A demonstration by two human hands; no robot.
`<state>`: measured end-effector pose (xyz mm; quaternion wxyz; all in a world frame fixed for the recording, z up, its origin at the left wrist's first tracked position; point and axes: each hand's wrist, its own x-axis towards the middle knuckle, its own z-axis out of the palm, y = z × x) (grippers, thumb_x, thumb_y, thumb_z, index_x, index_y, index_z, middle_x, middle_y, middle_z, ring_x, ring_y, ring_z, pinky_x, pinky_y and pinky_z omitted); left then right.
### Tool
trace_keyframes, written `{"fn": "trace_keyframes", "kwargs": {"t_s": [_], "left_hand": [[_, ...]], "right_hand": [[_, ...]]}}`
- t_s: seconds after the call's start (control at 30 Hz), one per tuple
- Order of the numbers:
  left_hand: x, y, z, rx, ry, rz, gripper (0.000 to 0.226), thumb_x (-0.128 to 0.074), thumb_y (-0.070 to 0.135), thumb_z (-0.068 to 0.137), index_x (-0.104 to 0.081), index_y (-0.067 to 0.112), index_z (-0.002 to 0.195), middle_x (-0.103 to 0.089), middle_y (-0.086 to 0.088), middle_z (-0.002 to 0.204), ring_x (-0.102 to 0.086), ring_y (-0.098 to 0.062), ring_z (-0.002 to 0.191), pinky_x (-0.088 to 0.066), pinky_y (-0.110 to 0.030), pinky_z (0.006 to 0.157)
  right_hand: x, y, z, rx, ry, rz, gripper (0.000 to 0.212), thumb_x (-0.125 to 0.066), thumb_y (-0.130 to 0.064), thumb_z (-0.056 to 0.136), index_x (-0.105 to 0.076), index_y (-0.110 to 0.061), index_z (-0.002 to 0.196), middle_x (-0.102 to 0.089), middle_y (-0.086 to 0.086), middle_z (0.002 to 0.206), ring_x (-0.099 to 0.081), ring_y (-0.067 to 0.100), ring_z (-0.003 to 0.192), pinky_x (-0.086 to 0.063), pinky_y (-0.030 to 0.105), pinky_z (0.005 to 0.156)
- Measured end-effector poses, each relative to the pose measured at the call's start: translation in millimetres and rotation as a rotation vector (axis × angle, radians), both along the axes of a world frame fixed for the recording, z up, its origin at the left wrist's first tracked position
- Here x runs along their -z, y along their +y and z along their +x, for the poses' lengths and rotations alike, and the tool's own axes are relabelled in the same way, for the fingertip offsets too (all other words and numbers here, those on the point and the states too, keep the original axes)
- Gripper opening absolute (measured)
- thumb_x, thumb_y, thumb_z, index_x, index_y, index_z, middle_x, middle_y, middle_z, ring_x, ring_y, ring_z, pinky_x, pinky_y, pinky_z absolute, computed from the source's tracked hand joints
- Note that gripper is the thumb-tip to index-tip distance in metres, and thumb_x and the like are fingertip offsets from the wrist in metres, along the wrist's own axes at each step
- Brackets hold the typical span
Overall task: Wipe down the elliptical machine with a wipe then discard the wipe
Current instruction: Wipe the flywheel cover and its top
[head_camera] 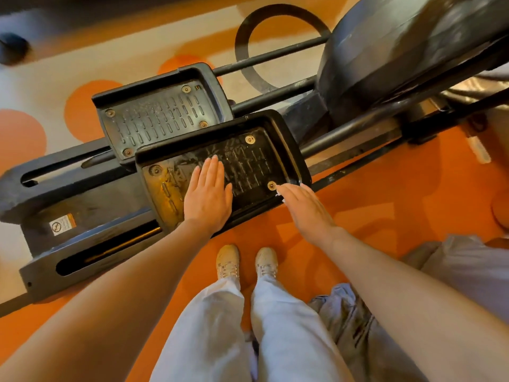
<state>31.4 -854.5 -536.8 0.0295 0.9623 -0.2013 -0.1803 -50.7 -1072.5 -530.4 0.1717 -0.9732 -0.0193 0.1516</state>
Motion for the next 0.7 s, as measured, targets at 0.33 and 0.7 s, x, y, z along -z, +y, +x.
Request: {"fn": "trace_keyframes", "kwargs": {"t_s": [0.33, 0.7], "left_hand": [[-30.9, -66.5, -18.2, 0.186, 0.002, -0.010, 0.056, -0.018, 0.037, 0.107, -0.016, 0.010, 0.156, -0.010, -0.009, 0.165, -0.006, -0.022, 0.153, 0.000, -0.037, 0.123], [-34.8, -143.9, -65.6, 0.230, -0.019, 0.015, 0.055, -0.022, 0.038, 0.107, -0.019, 0.012, 0.156, -0.017, -0.007, 0.164, -0.013, -0.022, 0.151, -0.005, -0.037, 0.124]], "right_hand": [[-35.8, -40.4, -22.1, 0.083, -0.025, -0.026, 0.046, -0.043, -0.002, 0.101, -0.039, -0.012, 0.146, -0.043, 0.006, 0.148, -0.034, 0.022, 0.139, -0.018, 0.034, 0.119], [-33.3, -111.1, -62.5, 0.054, -0.030, -0.044, 0.058, -0.045, 0.008, 0.095, -0.035, -0.012, 0.148, -0.038, 0.007, 0.152, -0.029, 0.021, 0.143, -0.011, 0.033, 0.120]]}}
